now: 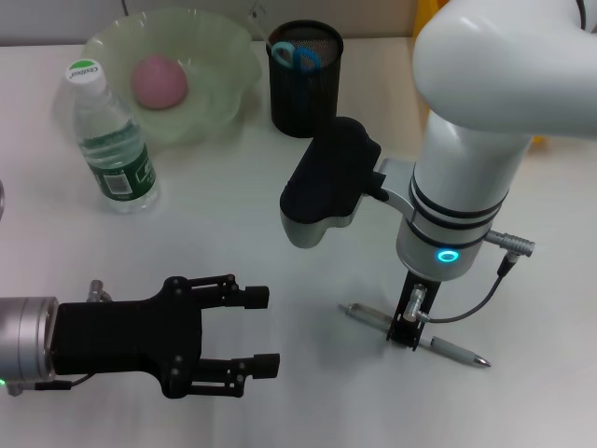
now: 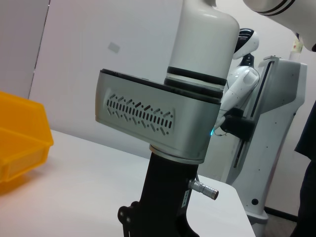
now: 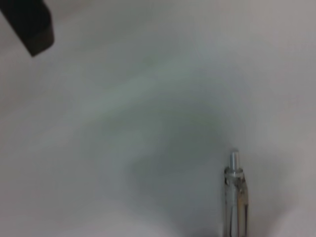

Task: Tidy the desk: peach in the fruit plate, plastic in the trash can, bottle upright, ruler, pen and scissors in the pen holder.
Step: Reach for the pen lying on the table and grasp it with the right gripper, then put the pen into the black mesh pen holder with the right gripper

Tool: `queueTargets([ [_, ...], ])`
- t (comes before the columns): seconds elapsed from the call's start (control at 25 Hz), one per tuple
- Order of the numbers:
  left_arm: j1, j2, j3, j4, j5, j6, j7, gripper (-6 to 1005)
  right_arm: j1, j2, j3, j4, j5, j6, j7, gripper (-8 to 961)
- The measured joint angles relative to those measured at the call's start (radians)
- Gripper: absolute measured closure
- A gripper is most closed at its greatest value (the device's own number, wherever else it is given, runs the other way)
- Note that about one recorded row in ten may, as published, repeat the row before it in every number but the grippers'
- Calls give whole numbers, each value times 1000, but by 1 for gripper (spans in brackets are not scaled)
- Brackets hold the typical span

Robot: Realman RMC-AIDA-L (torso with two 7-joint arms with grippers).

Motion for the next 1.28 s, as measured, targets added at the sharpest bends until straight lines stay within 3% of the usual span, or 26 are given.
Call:
queueTargets([
  [0.12, 0, 0, -1, 0, 0, 2, 0, 213, 0, 0, 0, -1, -11, -2, 1, 828],
  [0.28, 0, 0, -2, 0, 0, 4, 0, 213, -4, 0, 0, -9, -28, -2, 2, 828],
  [0.48, 0, 0, -4, 0, 0, 6, 0, 213, -57, -6, 25, -112, -52, -5, -10, 828],
  [0.6, 0, 0, -5, 1, 0, 10, 0, 213, -105, -9, 101, -196, -85, -20, -36, 828],
  [0.68, 0, 0, -5, 2, 0, 11, 0, 213, -165, -9, 221, -282, -93, -33, -97, 829],
  [0.84, 0, 0, -5, 2, -1, 15, 0, 213, -251, -8, 351, -384, -91, -8, -201, 829],
  [1.28, -8, 0, -4, 1, -9, 20, -9, 213, -443, -6, 521, -479, -9, 235, -607, 829],
])
